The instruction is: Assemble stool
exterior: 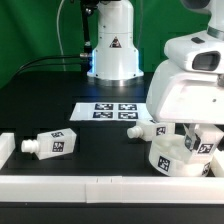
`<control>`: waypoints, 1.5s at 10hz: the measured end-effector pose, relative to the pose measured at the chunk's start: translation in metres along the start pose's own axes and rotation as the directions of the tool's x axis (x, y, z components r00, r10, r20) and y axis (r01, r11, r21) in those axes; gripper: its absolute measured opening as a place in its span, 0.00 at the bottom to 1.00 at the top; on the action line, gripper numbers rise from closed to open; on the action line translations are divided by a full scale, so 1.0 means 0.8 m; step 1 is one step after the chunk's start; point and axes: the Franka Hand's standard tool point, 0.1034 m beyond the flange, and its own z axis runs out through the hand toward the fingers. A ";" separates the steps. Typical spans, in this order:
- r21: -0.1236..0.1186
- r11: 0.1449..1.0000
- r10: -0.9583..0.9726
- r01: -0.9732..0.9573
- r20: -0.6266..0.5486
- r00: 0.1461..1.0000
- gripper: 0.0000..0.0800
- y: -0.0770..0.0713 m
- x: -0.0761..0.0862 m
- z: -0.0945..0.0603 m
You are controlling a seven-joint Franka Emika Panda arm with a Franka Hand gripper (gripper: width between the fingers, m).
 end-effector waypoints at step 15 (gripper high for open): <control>0.082 0.300 0.954 -0.950 -0.017 0.300 0.43 0.088 0.001 0.011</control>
Offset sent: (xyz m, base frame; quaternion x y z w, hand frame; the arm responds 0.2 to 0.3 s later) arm 0.0085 -0.0081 -0.0072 0.0860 0.0026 0.2299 0.9694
